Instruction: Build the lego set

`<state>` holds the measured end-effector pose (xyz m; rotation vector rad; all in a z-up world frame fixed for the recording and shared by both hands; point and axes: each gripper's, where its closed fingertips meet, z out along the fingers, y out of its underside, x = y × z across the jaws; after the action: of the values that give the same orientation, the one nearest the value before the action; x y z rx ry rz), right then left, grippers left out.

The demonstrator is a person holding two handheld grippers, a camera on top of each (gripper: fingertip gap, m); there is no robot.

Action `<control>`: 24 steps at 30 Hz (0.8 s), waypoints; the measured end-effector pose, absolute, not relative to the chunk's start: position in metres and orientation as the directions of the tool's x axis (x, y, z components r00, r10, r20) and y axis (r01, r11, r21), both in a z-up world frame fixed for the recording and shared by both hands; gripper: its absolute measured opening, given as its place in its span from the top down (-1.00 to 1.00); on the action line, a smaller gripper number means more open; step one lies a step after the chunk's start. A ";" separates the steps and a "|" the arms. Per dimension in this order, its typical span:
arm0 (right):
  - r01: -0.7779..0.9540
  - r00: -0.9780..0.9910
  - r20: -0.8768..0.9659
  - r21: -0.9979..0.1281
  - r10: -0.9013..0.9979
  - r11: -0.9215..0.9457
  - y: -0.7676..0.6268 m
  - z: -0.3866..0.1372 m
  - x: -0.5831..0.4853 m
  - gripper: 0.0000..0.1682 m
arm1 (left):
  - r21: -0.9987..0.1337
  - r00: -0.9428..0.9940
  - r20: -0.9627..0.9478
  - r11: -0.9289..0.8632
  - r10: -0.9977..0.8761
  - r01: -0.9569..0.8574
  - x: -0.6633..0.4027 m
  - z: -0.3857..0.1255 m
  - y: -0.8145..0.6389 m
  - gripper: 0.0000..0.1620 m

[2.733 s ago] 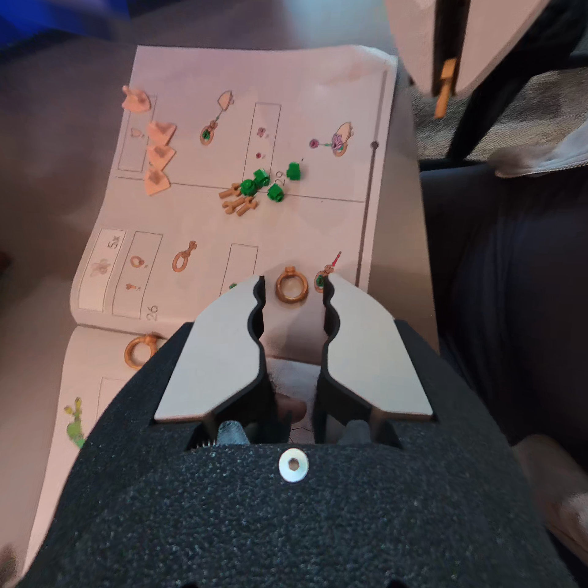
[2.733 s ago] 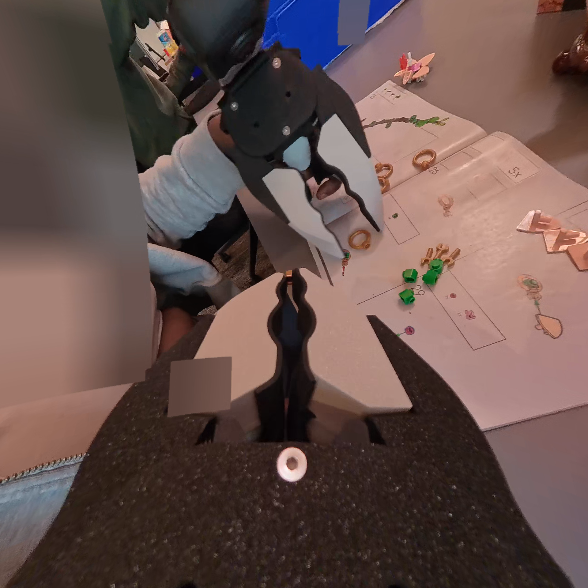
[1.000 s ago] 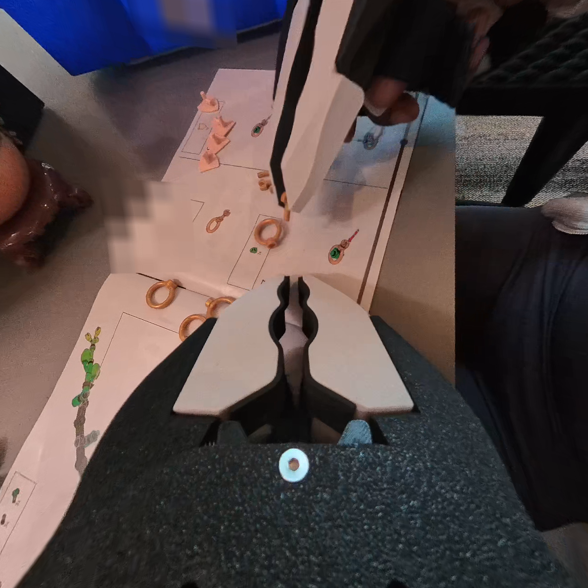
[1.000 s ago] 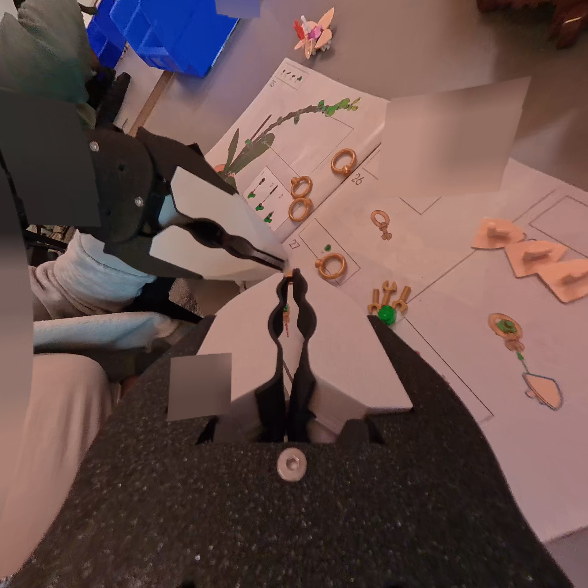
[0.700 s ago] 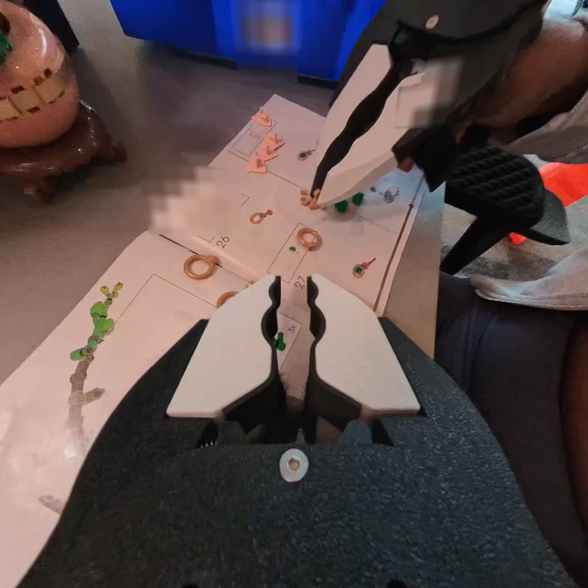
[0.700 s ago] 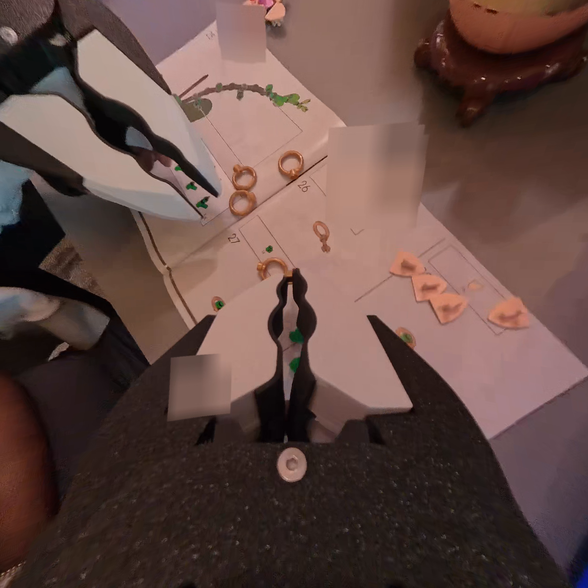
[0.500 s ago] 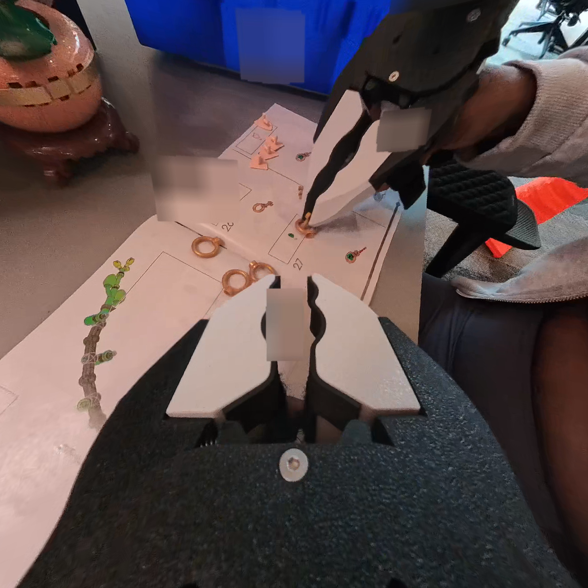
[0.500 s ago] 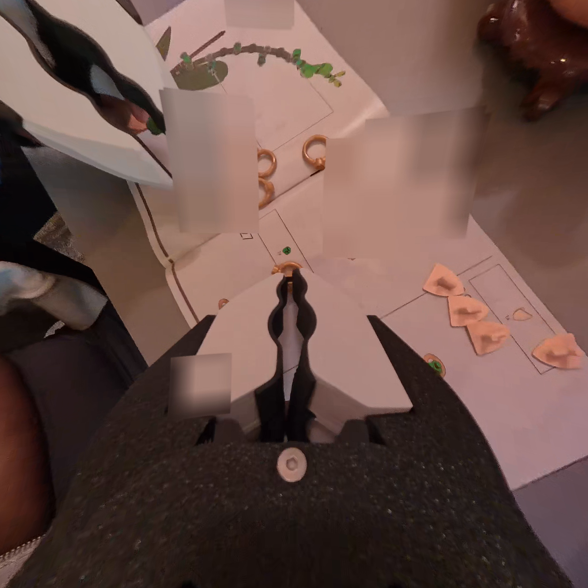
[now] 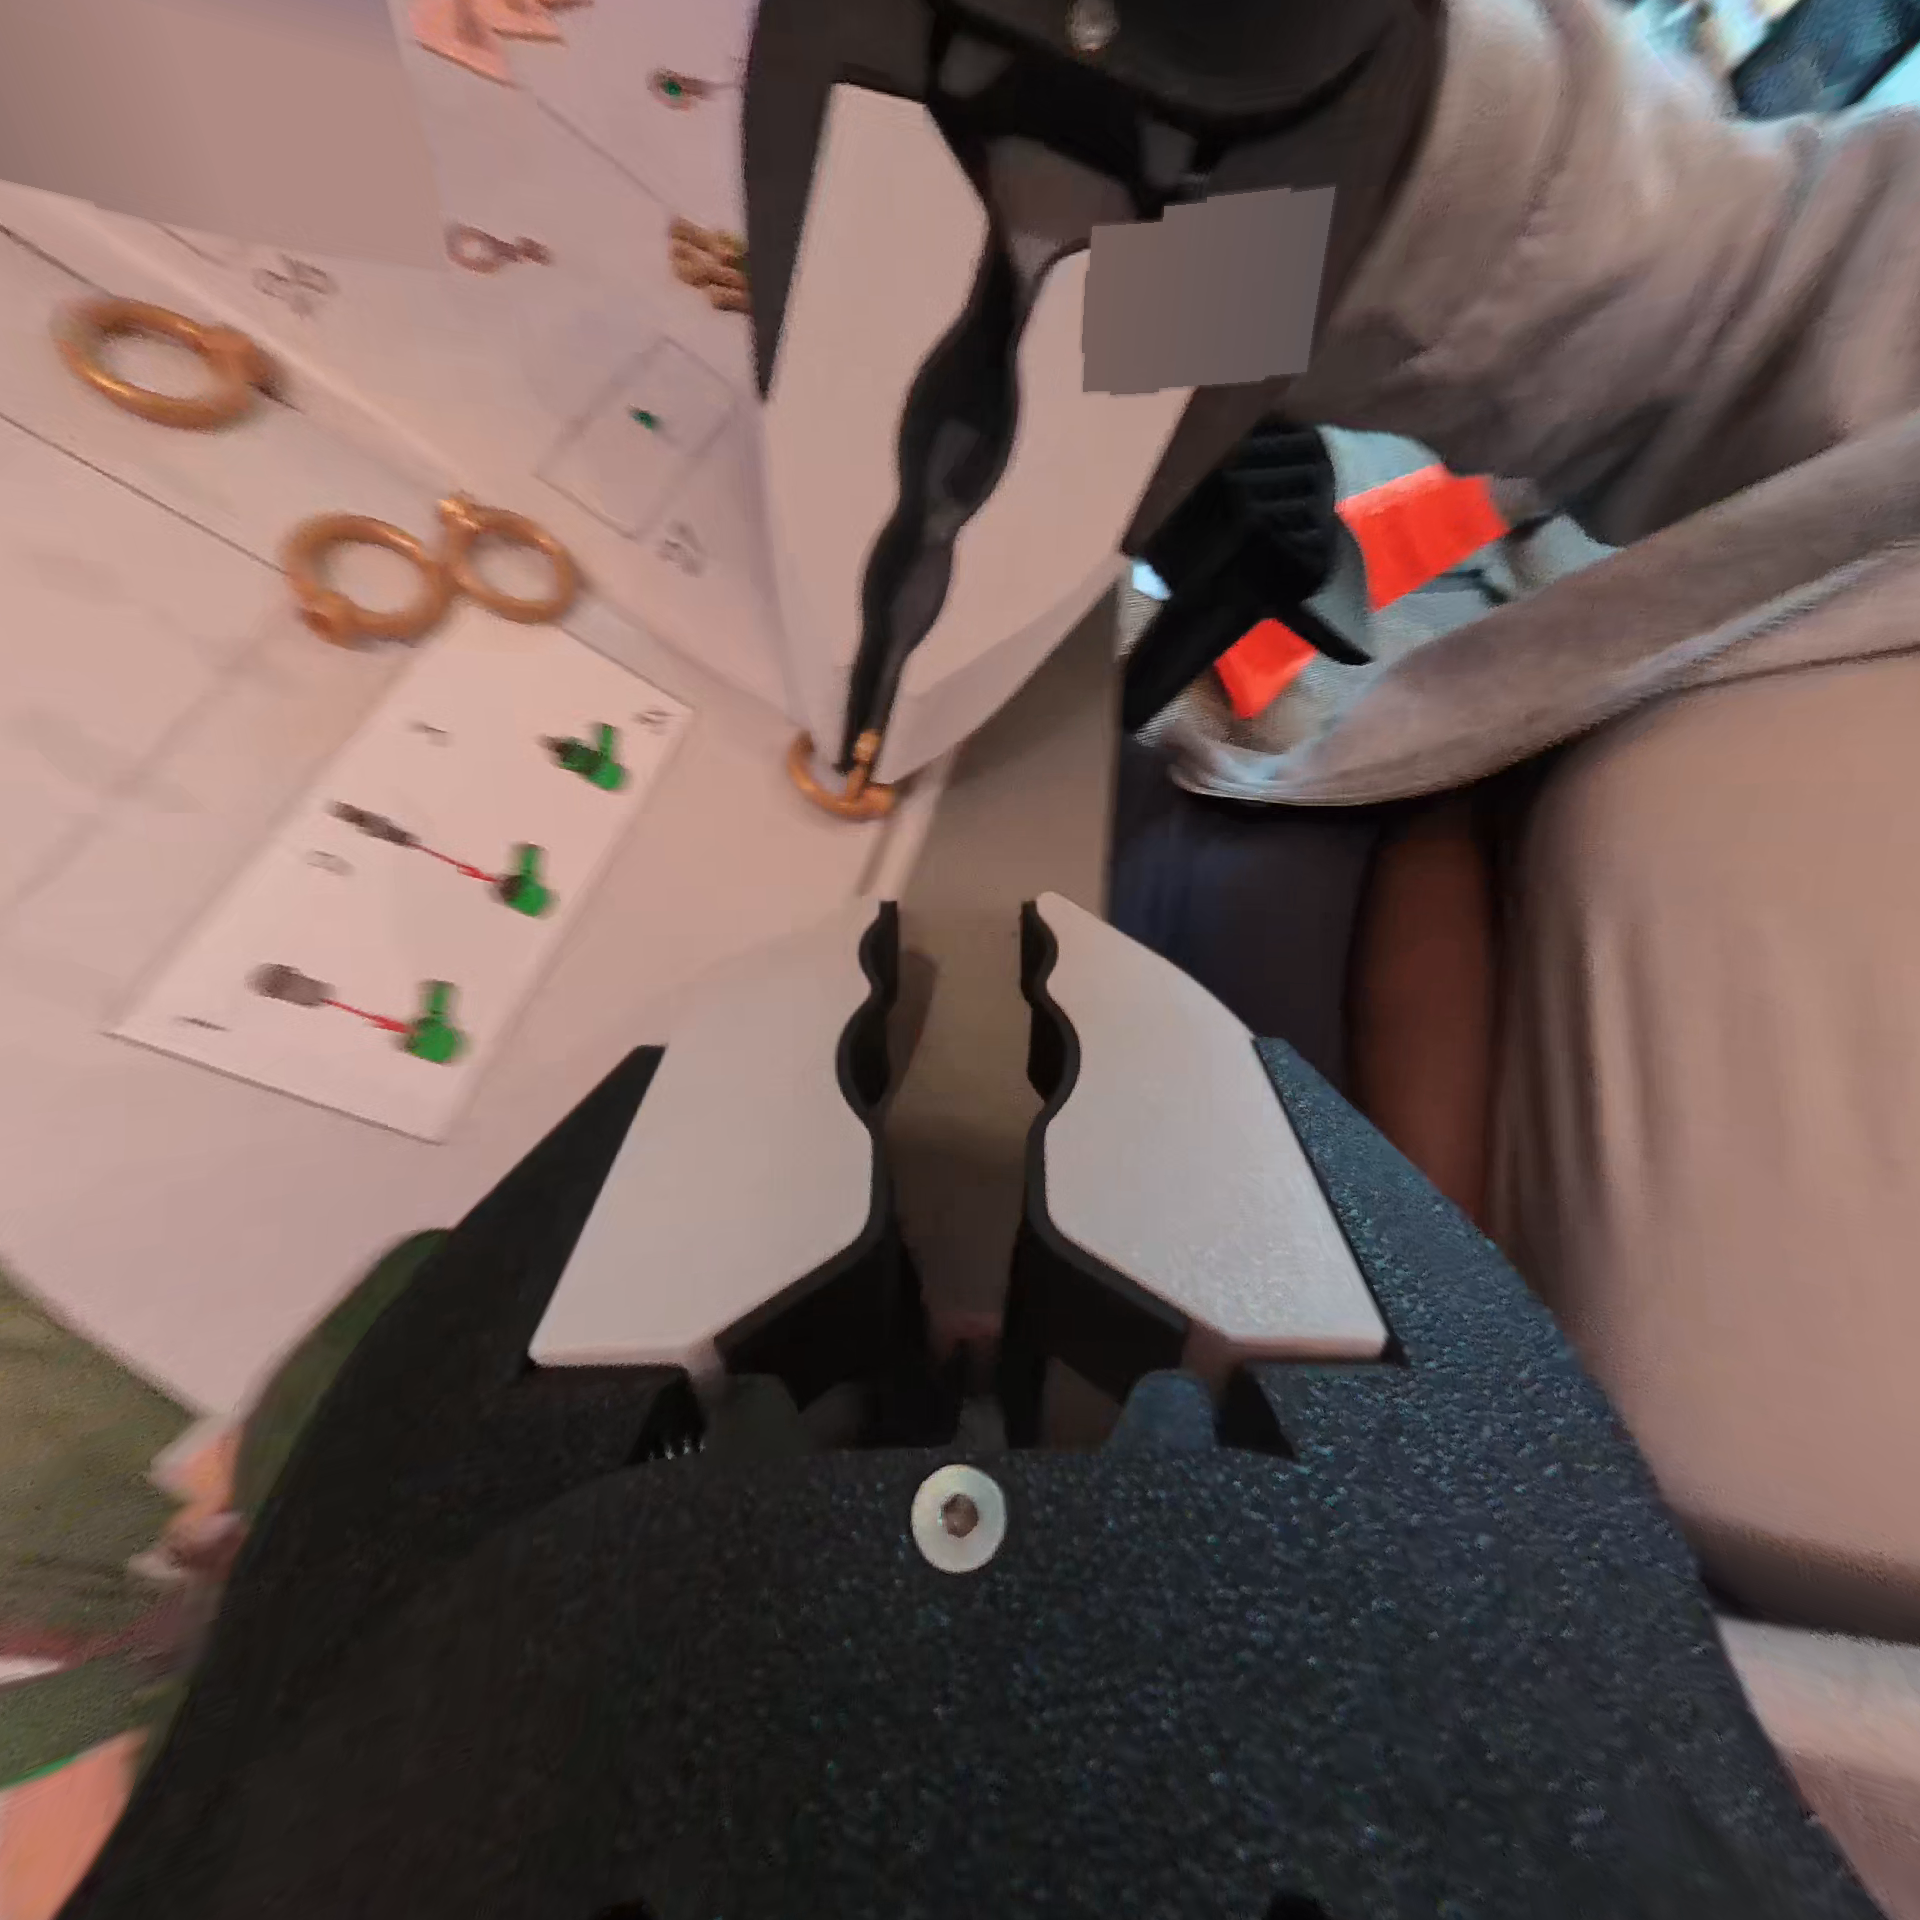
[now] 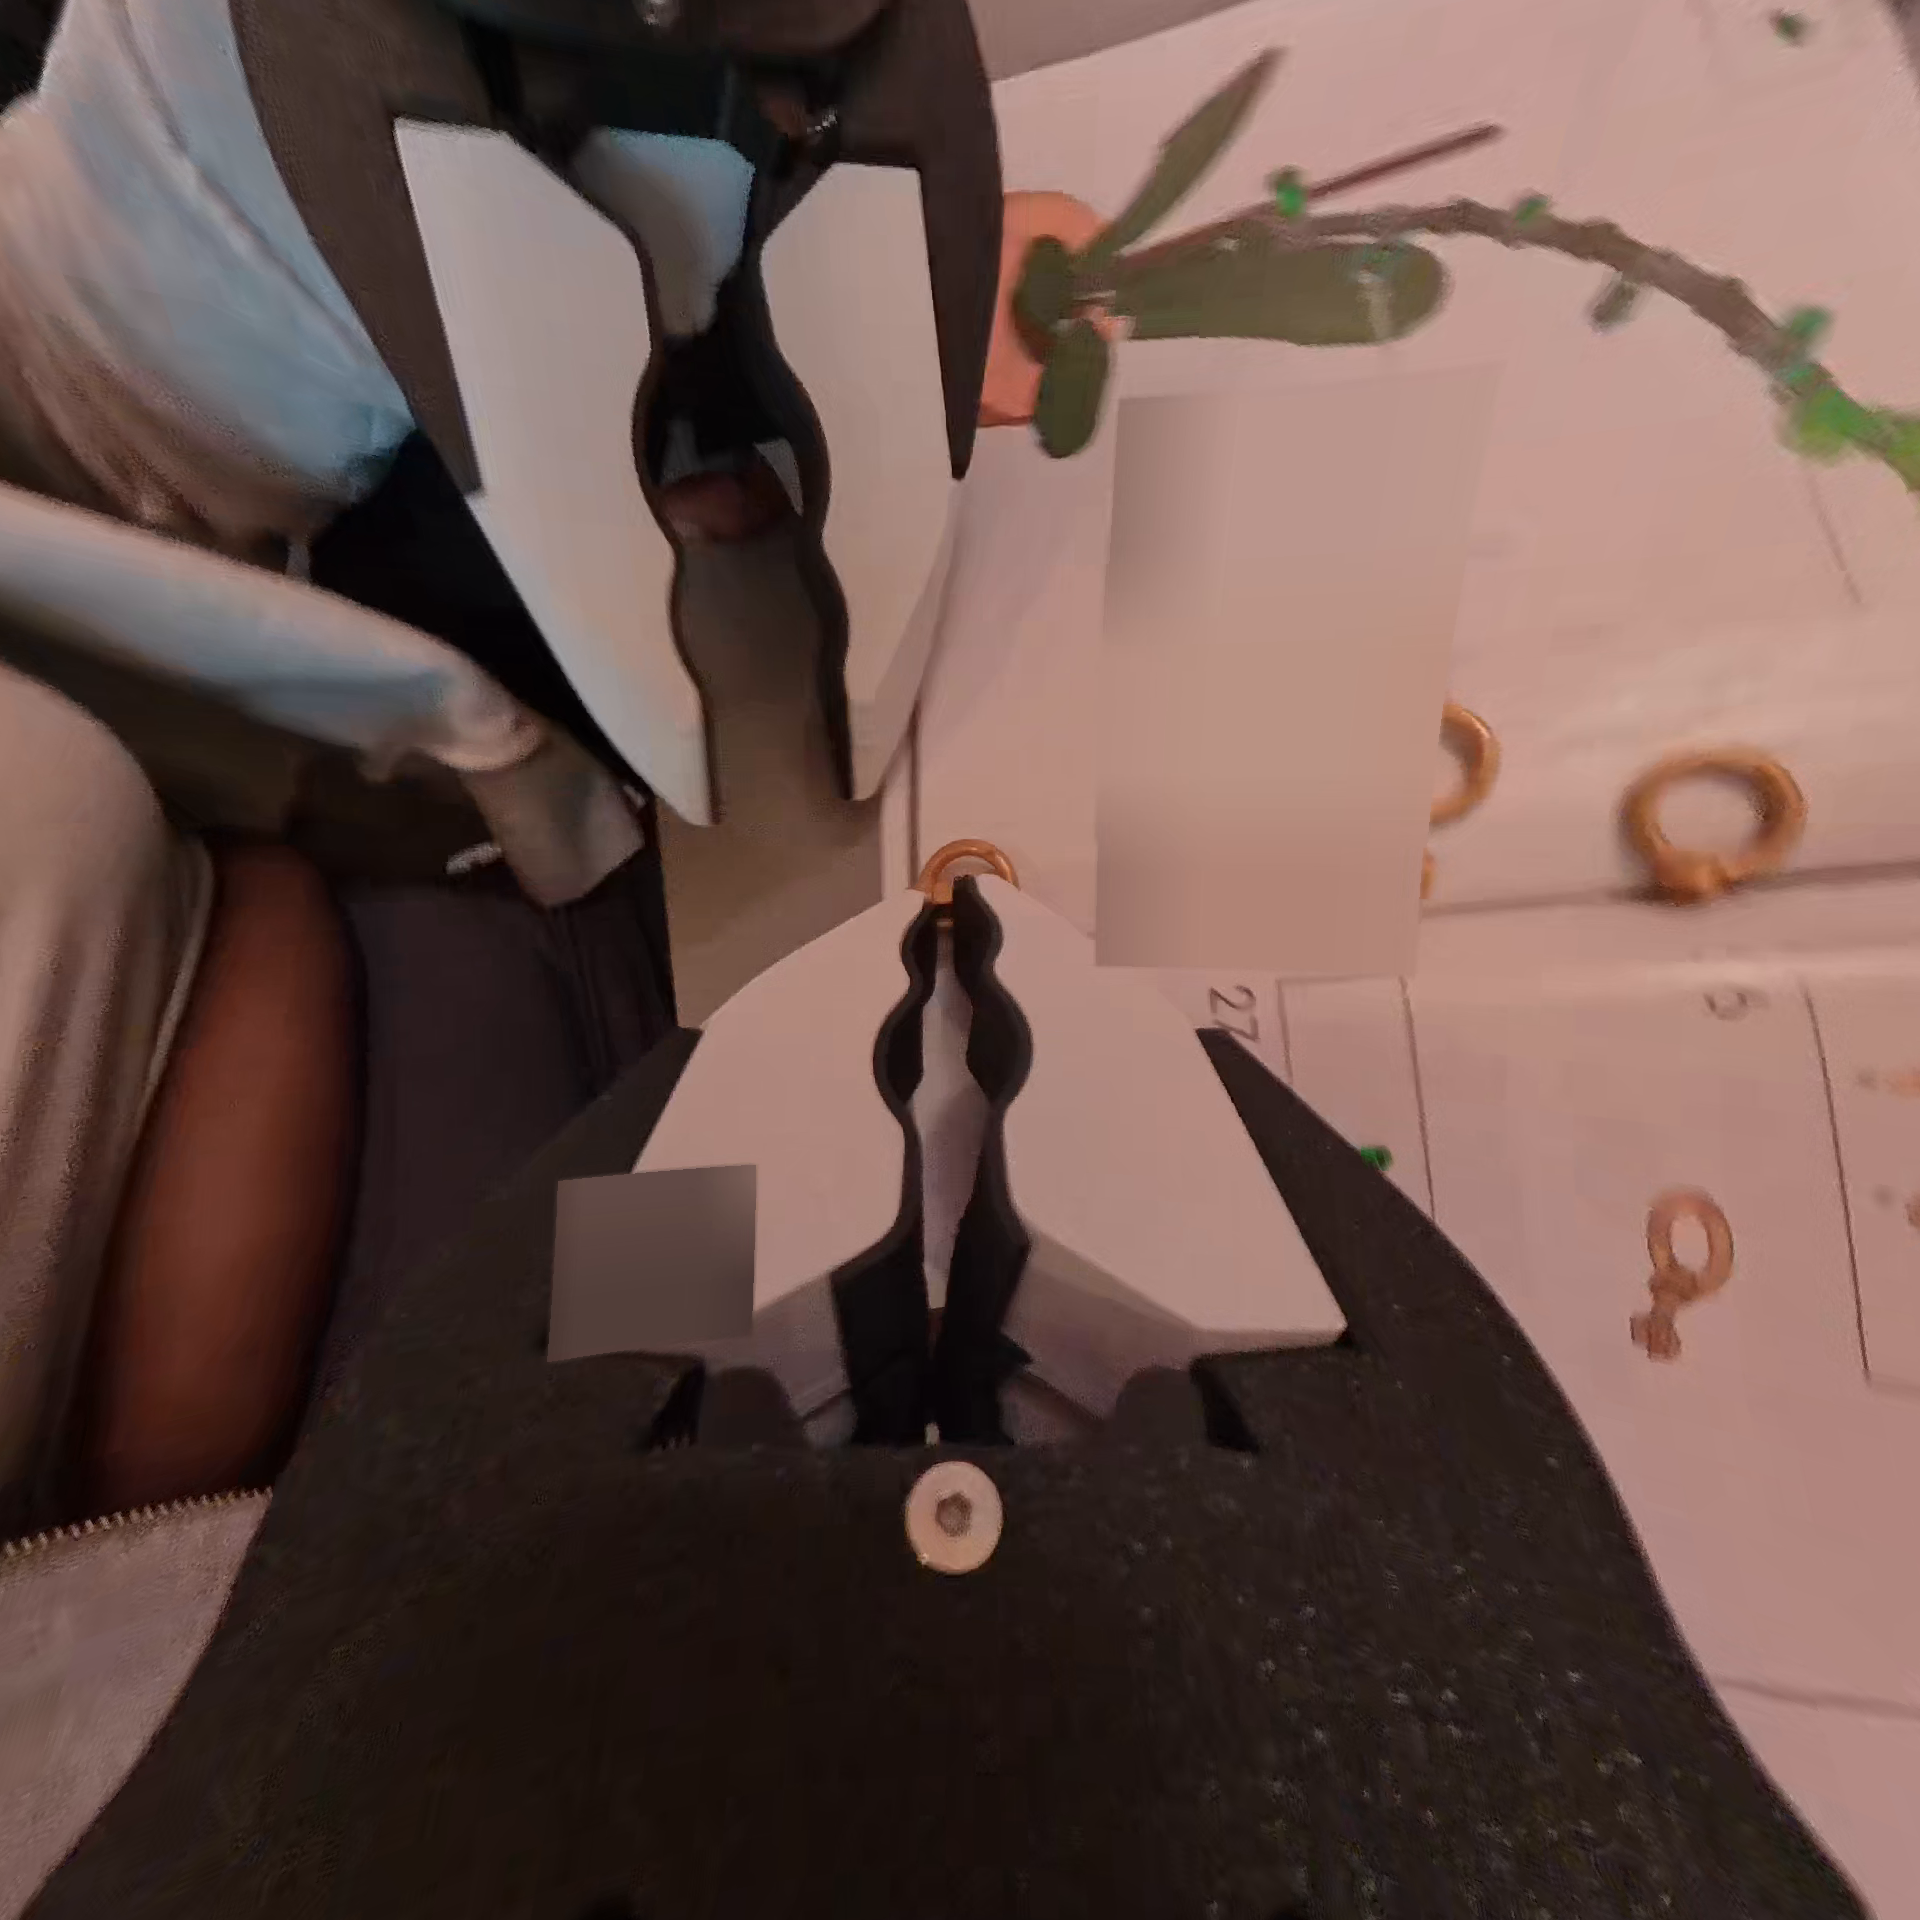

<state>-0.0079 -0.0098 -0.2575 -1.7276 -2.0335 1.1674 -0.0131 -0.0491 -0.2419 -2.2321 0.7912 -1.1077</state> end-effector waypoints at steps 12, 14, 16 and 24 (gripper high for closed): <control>0.449 -0.817 -0.007 -0.635 0.576 0.629 -0.039 -0.262 -0.013 0.97 | -0.568 0.555 0.785 -0.676 -0.275 0.469 0.016 -0.241 -0.121 0.83; 0.339 -0.891 0.031 -0.621 0.454 0.707 -0.044 -0.262 -0.013 0.97 | -0.483 0.469 0.855 -0.669 -0.221 0.565 0.020 -0.245 -0.121 0.83; 0.226 -0.946 0.048 -0.607 0.320 0.762 -0.051 -0.262 -0.014 0.97 | -0.450 0.426 0.883 -0.614 -0.196 0.649 0.012 -0.242 -0.115 0.84; -0.167 -0.986 0.067 -0.519 -0.155 0.838 -0.070 -0.263 -0.025 0.97 | -0.324 0.325 0.942 -0.469 -0.082 0.821 -0.020 -0.256 -0.101 0.77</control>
<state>-0.0253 -0.0701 -0.2625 0.2613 -2.9906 0.8474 -0.0198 -0.1014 -0.2562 -1.7034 -0.6703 -1.2787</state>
